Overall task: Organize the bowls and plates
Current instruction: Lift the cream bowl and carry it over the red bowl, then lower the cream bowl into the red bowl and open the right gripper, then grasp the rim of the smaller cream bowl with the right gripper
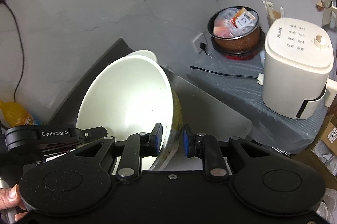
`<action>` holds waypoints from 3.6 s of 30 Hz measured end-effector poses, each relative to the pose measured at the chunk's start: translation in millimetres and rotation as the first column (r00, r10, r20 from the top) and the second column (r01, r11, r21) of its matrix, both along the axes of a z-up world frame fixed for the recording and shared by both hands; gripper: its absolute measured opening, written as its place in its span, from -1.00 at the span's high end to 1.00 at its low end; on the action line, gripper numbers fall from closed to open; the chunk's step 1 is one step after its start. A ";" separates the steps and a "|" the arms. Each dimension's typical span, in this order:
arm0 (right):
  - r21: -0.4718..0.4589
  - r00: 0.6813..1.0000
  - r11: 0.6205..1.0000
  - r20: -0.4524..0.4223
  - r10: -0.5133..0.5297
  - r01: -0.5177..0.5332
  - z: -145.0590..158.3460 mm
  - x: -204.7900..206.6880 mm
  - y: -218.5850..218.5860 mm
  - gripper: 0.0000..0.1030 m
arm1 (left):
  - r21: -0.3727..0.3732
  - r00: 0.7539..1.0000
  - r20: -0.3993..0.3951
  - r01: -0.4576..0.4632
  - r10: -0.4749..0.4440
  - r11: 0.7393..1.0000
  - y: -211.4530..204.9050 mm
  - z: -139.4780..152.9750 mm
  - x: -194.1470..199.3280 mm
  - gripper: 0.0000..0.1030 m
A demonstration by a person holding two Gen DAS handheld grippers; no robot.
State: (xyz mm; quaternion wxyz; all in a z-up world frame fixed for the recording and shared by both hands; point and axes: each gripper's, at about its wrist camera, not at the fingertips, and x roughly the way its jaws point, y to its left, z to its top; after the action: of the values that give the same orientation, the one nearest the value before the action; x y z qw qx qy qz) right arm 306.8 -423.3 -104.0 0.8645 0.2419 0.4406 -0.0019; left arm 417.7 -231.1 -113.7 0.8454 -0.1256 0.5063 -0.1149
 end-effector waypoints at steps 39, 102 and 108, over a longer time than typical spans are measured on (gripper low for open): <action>-0.025 0.987 0.989 -0.061 0.147 -0.148 -0.4 -49.8 103.3 0.61 | 0.045 0.990 -0.082 -0.107 0.111 0.993 110.6 -15.8 -86.4 0.91; 0.036 0.995 0.995 -0.025 0.094 -0.093 2.1 7.8 50.3 -0.23 | 0.083 0.988 -0.064 -0.138 0.144 0.987 83.7 -0.1 -19.3 0.07; 0.045 0.995 0.994 -0.022 0.101 -0.100 -5.3 39.8 34.7 -0.23 | 0.075 0.983 -0.058 -0.170 0.174 0.983 70.2 -5.7 8.2 0.07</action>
State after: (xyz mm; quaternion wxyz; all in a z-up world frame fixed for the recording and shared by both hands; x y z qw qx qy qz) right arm 346.6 -388.6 -109.2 0.8525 0.2383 0.4628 0.0481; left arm 425.9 -160.8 -119.5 0.8394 -0.1430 0.5241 -0.0196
